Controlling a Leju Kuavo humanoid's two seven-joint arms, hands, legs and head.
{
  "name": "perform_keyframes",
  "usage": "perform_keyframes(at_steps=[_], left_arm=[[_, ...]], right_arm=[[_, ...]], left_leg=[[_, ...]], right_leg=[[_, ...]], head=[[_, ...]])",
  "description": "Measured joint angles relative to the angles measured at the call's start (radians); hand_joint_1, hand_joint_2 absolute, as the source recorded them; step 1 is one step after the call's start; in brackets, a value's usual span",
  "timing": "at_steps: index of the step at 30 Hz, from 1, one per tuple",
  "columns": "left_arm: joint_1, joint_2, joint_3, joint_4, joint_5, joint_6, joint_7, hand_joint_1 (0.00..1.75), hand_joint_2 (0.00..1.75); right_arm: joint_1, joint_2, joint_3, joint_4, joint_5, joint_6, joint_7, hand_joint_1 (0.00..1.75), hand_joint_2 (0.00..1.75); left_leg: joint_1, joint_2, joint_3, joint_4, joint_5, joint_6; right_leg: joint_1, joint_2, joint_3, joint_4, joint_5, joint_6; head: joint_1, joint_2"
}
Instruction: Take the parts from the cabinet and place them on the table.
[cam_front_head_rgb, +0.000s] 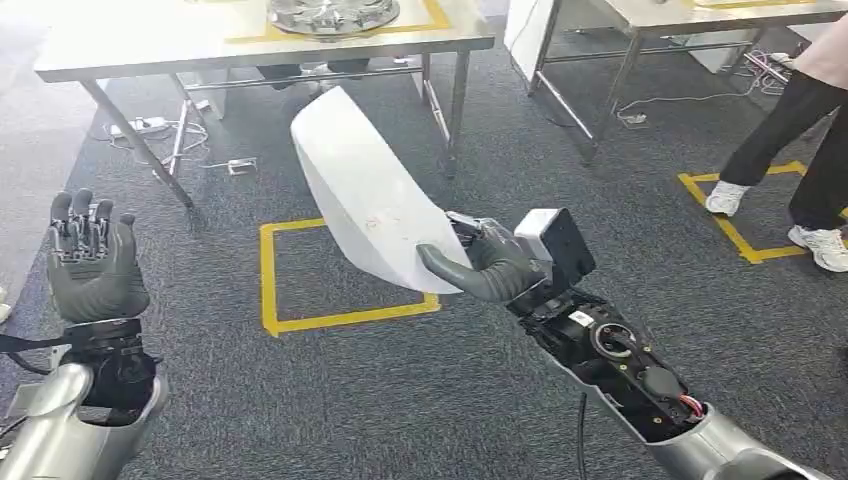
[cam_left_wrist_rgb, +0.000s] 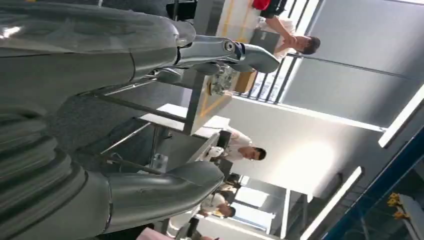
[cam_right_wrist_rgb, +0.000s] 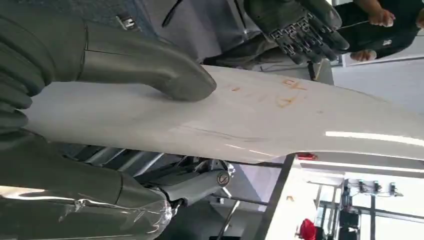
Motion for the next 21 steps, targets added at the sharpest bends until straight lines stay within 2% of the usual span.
perform_keyframes(at_steps=[20,21], left_arm=[[0.0,0.0,0.0,0.0,0.002,0.0,0.017,0.0,1.75],[0.0,0.0,0.0,0.0,0.002,0.0,0.018,0.0,1.75]], right_arm=[[0.013,0.0,0.0,-0.002,0.005,-0.007,0.001,1.75,1.75],[0.013,0.0,0.0,-0.002,0.005,-0.007,0.001,1.75,1.75]], left_leg=[[-0.003,0.0,0.0,0.0,0.0,0.0],[-0.007,-0.001,-0.002,0.005,-0.004,0.005]], right_leg=[[0.0,0.0,0.002,-0.003,0.0,0.0],[-0.007,-0.001,0.005,-0.011,0.003,0.004]], head=[[-0.001,0.0],[-0.001,0.0]])
